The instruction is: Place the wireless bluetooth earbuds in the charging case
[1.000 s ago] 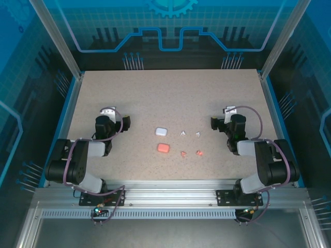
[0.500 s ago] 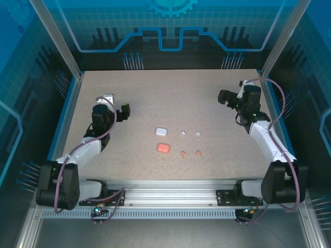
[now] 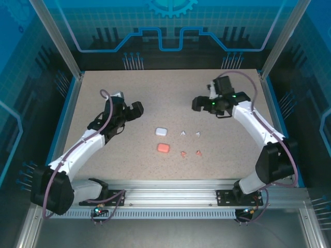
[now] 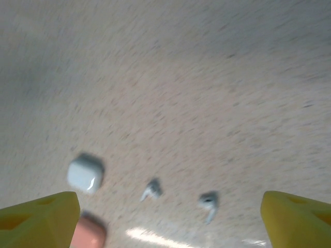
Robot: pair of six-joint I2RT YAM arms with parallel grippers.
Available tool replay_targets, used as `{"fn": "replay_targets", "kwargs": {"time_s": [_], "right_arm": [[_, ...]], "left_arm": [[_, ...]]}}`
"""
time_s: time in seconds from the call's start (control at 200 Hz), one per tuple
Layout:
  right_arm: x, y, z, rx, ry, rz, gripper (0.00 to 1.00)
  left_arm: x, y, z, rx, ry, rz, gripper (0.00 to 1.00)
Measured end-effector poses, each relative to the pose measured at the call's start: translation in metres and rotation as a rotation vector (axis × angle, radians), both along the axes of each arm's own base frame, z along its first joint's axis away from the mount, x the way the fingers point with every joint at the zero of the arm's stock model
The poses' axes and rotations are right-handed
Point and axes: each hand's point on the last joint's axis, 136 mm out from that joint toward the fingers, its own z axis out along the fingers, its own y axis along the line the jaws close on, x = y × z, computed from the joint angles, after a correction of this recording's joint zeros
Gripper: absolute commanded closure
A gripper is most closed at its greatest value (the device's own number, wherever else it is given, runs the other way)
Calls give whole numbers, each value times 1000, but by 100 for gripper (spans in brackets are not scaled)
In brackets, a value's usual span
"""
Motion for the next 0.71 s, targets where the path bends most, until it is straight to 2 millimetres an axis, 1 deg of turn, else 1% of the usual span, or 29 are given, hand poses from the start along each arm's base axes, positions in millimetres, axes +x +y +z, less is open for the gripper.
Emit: {"fn": "replay_targets", "kwargs": {"time_s": [0.115,0.205,0.37,0.5,0.615,0.705], "right_arm": [[-16,40,-6,-8,70,78,9],[-26,62,-16,-22,123,106,9],[-52,91,-37,-65,218,132,8],[-73,112,-52,-98,281,141,8],[-88,130,-64,-117,326,133,8],[-95,141,-72,-136,352,115,8]], "left_arm": [[-5,-3,-14,-60,85,51,1],[-9,-2,-25,-91,138,90,1],[-12,-1,-37,-115,189,129,1],[-10,5,-48,-132,231,163,1],[-7,22,-59,-179,275,223,1],[-4,35,-63,-214,291,265,1]]}}
